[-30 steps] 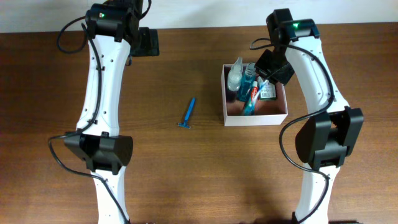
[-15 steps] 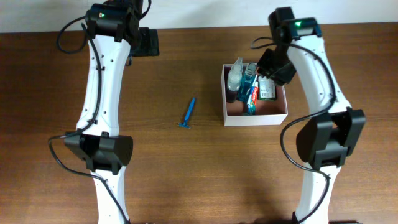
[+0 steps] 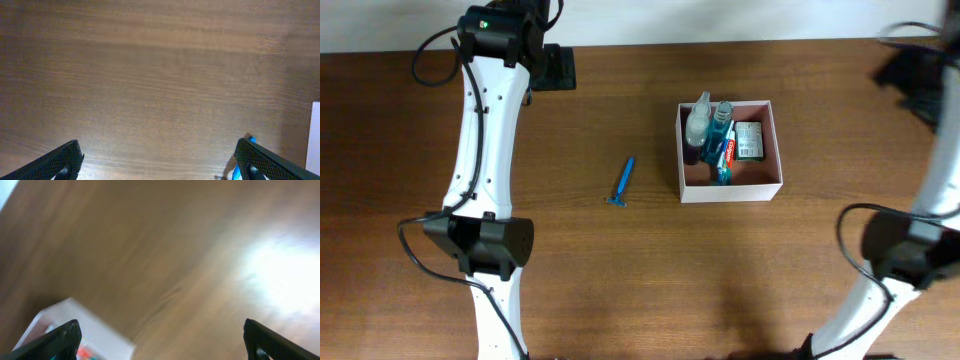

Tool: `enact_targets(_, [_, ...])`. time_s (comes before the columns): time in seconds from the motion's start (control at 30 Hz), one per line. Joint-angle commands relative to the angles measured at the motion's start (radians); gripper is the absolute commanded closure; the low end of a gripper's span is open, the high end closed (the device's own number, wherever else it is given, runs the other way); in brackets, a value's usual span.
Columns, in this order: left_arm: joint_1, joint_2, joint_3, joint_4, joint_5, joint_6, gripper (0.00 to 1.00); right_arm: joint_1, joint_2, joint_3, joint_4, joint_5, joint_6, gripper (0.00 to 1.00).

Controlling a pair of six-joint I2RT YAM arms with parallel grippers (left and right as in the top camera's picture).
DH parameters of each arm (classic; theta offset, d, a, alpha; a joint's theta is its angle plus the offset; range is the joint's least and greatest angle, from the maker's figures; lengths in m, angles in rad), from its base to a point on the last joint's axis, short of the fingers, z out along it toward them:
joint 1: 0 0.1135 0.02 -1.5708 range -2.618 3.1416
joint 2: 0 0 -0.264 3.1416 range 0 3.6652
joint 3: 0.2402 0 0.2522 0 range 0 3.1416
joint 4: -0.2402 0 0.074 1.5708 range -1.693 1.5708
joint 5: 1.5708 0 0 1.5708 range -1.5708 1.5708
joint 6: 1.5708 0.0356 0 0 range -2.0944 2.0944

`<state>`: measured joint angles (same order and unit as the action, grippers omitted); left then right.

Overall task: Pack container
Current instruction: 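Withdraw the right arm to the right and move the left arm forward, then move the left gripper over the blue razor on the table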

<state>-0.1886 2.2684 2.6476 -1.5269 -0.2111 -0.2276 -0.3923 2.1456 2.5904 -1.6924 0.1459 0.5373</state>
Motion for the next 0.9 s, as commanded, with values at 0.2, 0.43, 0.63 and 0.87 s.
enact_targets(0.2, [-0.005,-0.006,-0.001,-0.06,0.209,0.034,0.01,-0.314,-0.008,-0.007,-0.006,0.043,-0.077,0.01])
enact_targets(0.43, [-0.074,-0.006,-0.011,-0.062,0.212,0.205,0.01,-0.457,-0.008,-0.007,-0.006,0.043,-0.077,0.01])
enact_targets(0.63, [-0.124,-0.006,-0.089,-0.04,0.214,0.184,0.01,-0.518,-0.008,-0.007,-0.006,0.042,-0.077,0.01])
enact_targets(0.87, [-0.13,-0.006,-0.256,-0.002,0.227,0.116,0.01,-0.518,-0.008,-0.007,-0.006,0.043,-0.077,0.01])
